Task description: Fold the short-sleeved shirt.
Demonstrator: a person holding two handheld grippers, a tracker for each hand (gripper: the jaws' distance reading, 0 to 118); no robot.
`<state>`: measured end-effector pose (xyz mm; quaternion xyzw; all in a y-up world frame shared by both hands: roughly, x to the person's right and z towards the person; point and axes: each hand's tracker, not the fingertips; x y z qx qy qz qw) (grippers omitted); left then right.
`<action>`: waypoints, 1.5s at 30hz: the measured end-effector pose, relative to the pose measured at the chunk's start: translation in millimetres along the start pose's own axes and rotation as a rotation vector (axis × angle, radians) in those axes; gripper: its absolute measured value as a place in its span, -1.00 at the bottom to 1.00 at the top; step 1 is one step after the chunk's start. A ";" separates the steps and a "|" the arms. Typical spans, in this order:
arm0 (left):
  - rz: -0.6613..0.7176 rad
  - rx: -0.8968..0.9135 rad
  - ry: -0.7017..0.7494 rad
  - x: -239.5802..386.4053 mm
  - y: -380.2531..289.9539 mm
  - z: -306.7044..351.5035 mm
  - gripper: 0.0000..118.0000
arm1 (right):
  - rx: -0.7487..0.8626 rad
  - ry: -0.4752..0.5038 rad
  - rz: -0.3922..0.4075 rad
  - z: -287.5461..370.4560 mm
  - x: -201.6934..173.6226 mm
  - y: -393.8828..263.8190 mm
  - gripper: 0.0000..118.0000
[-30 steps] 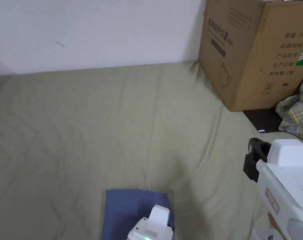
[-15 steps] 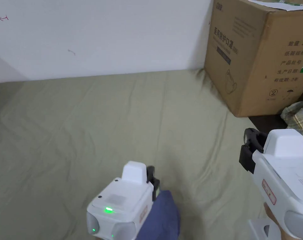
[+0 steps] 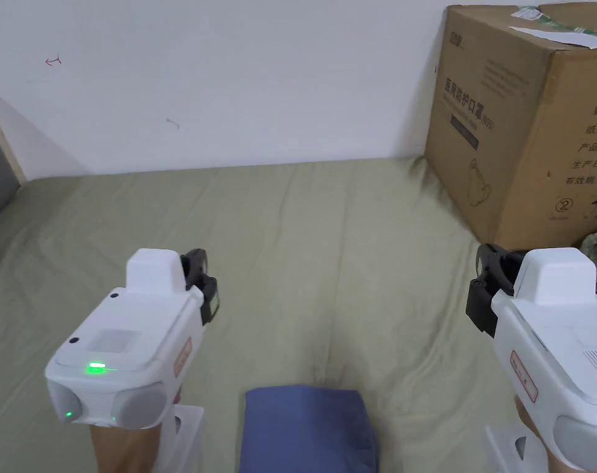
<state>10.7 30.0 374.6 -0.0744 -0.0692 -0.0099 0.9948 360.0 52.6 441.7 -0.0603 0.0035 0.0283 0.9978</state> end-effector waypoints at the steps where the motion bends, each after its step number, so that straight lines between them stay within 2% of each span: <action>1: 0.003 0.011 0.013 -6.1 0.5 2.8 -1.00 | 0.005 0.001 0.005 0.0 -2.0 0.0 -0.97; 9: 0.026 0.029 0.087 -38.7 -6.7 15.8 -1.00 | 0.018 0.012 0.019 -1.3 -12.4 -2.5 -0.97; 21: 0.065 0.013 0.093 -49.0 -14.2 19.2 -1.00 | -0.018 0.047 0.022 -21.0 -29.3 -24.4 -0.97; 28: 0.075 -0.008 0.077 -51.0 -25.2 19.1 -1.00 | -0.183 0.141 0.045 -45.2 -62.6 -95.4 -0.97; 36: 0.091 -0.043 0.070 -57.1 -40.2 12.9 -1.00 | -0.386 0.242 0.139 -60.5 -111.1 -193.8 -0.97; 44: 0.107 -0.108 0.028 -56.5 -55.3 4.5 -1.00 | -0.663 0.194 0.104 -79.1 -123.0 -272.2 -0.98; 45: 0.132 -0.132 0.012 -56.5 -58.5 2.6 -1.00 | -0.627 0.166 0.092 -78.3 -121.7 -277.3 -0.98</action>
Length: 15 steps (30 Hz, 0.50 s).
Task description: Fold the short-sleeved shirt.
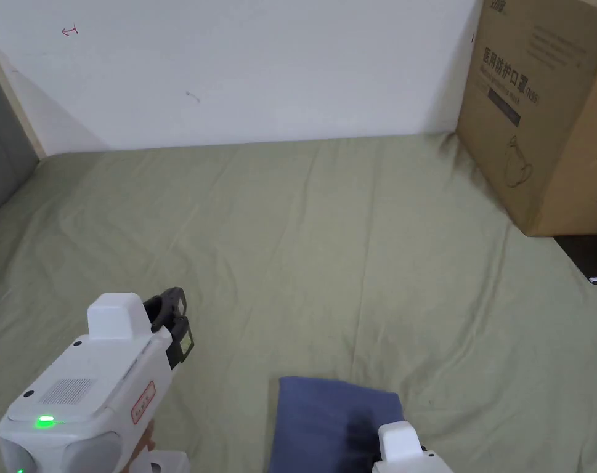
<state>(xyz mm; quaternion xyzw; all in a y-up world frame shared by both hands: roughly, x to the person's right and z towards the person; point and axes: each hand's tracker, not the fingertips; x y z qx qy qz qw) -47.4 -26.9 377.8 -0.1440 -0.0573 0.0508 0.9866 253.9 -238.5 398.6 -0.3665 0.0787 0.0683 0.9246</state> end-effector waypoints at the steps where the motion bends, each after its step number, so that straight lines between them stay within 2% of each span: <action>1: 0.028 -0.028 -0.019 -0.4 -3.3 -2.1 -1.00 | 0.046 0.001 -0.018 3.7 1.0 -0.3 -0.98; 4: 0.129 -0.140 -0.088 -2.8 -17.6 -13.6 -1.00 | 0.030 0.006 -0.012 5.5 0.7 1.6 -0.98; 6: 0.218 -0.231 -0.143 -4.8 -31.3 -23.4 -0.90 | 0.033 0.002 0.015 5.2 -0.4 1.8 -0.98; 8: 0.303 -0.346 -0.195 -5.5 -48.6 -35.8 -0.64 | 0.035 0.008 0.002 6.4 1.3 0.6 -0.98; 10: 0.357 -0.451 -0.248 -5.7 -67.6 -48.2 -0.47 | 0.036 0.018 -0.014 6.0 4.0 0.5 -0.98; 11: 0.363 -0.497 -0.264 -4.9 -76.6 -53.9 -0.11 | 0.035 0.020 -0.017 6.5 4.0 0.0 -0.98; 12: 0.374 -0.558 -0.296 -2.9 -87.4 -61.9 0.43 | 0.035 0.022 -0.016 6.7 4.4 0.0 -0.98; 13: 0.367 -0.633 -0.313 0.9 -96.9 -68.3 0.76 | 0.035 0.024 -0.016 6.7 4.5 -0.1 -0.98; 14: 0.363 -0.666 -0.308 4.0 -105.7 -72.9 0.94 | 0.036 0.025 -0.014 6.5 4.7 -0.1 -0.98; 15: 0.351 -0.685 -0.312 6.7 -114.4 -77.1 0.97 | 0.036 0.028 -0.011 6.6 5.2 -0.6 -0.98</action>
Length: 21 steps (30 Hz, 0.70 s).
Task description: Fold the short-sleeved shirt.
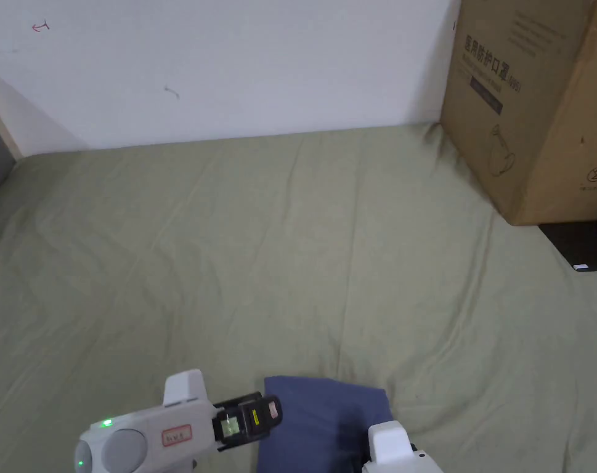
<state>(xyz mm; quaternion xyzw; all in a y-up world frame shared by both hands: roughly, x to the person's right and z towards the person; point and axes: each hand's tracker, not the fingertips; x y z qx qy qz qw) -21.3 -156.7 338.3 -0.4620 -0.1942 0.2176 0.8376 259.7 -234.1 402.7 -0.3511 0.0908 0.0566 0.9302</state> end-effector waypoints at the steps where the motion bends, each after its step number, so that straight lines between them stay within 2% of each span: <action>1: -0.010 -0.019 0.014 -1.3 -2.6 -7.7 0.97 | 0.001 0.003 -0.002 0.0 0.6 -0.4 -0.98; 5: -0.028 -0.071 0.057 -8.8 -9.6 -37.2 0.95 | 0.009 0.022 -0.018 0.1 5.0 -3.1 -0.98; 7: -0.011 -0.100 0.055 -10.3 -12.3 -45.4 0.67 | 0.014 0.034 -0.028 0.3 7.3 -4.5 -0.98; 9: 0.013 -0.122 0.003 -10.7 -15.0 -51.6 0.24 | 0.015 0.041 -0.032 0.7 8.4 -4.0 -0.98; 12: 0.034 -0.126 -0.040 -9.7 -17.6 -57.9 -0.11 | 0.014 0.048 -0.034 0.7 9.4 -3.8 -0.98; 14: 0.033 -0.135 -0.003 -10.0 -17.6 -60.8 -0.48 | 0.015 0.059 -0.043 1.0 11.6 -3.8 -0.98; 17: 0.041 -0.141 -0.028 -7.3 -16.6 -57.1 -0.60 | 0.008 0.080 -0.057 3.9 16.0 0.1 -0.98; 21: -0.011 -0.132 -0.009 -2.9 -9.1 -46.7 -0.64 | 0.018 0.109 -0.065 18.0 21.0 17.7 -0.98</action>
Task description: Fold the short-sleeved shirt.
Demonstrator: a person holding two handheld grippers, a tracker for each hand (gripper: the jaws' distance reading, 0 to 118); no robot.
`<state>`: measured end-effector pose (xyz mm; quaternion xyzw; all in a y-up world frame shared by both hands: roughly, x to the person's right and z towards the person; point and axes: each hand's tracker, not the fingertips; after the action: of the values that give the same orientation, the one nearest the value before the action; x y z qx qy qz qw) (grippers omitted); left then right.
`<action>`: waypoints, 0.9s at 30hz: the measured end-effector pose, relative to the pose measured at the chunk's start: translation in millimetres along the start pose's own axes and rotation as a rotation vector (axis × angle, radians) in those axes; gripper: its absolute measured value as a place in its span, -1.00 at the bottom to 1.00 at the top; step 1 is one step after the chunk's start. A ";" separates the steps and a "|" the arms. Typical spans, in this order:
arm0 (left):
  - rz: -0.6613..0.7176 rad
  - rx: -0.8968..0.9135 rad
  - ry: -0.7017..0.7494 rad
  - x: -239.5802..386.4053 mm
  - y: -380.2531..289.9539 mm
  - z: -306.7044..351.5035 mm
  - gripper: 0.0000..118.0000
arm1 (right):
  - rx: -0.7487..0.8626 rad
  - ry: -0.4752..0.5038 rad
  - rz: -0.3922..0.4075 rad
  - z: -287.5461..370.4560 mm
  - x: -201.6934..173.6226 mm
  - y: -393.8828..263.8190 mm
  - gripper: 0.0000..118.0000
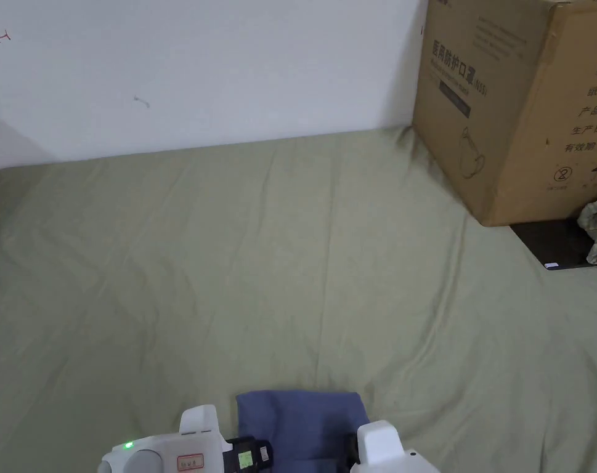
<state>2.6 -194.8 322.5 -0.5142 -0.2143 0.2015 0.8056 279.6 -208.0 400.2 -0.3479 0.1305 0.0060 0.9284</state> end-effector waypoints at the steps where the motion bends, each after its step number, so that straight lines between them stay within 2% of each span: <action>1: 0.001 0.005 -0.005 -1.7 2.7 5.5 -0.64 | 0.036 0.000 0.012 6.8 -0.4 6.5 -0.98; 4: 0.003 0.040 -0.009 -15.0 16.7 31.1 -0.64 | 0.122 -0.012 0.027 28.6 3.1 32.6 -0.98; 6: -0.047 0.065 0.063 -28.7 28.6 51.7 -0.64 | 0.163 -0.039 0.041 39.7 5.9 51.0 -0.98; 10: -0.051 0.093 0.171 -72.4 53.4 100.9 -0.65 | 0.253 -0.080 0.056 62.4 13.3 86.8 -0.98; 15: -0.008 0.134 0.324 -146.5 82.0 156.6 -0.65 | 0.323 -0.158 0.054 79.2 13.5 127.5 -0.98; 17: 0.017 0.146 0.384 -175.0 91.4 177.2 -0.65 | 0.334 -0.156 0.051 81.3 12.3 139.7 -0.98; 18: 0.028 0.148 0.419 -190.9 96.6 188.6 -0.65 | 0.329 -0.130 0.019 81.5 9.9 146.3 -0.98; 21: 0.077 0.170 0.483 -234.2 108.9 220.3 -0.64 | 0.356 -0.155 0.028 78.1 4.6 161.4 -0.98; 22: 0.097 0.178 0.511 -246.7 112.2 230.5 -0.64 | 0.353 -0.251 0.081 75.9 6.5 164.9 -0.98; 26: 0.140 0.189 0.593 -294.2 119.5 263.8 -0.64 | 0.354 -0.248 0.052 67.6 3.5 177.5 -0.98; 27: 0.164 0.176 0.609 -305.3 121.4 268.0 -0.64 | 0.395 -0.130 0.013 66.5 -2.0 181.2 -0.98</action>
<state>-410.7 -115.0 270.9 -0.4950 0.0970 0.1205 0.8550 275.0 -27.4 332.1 -0.1572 0.0711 0.0087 0.9850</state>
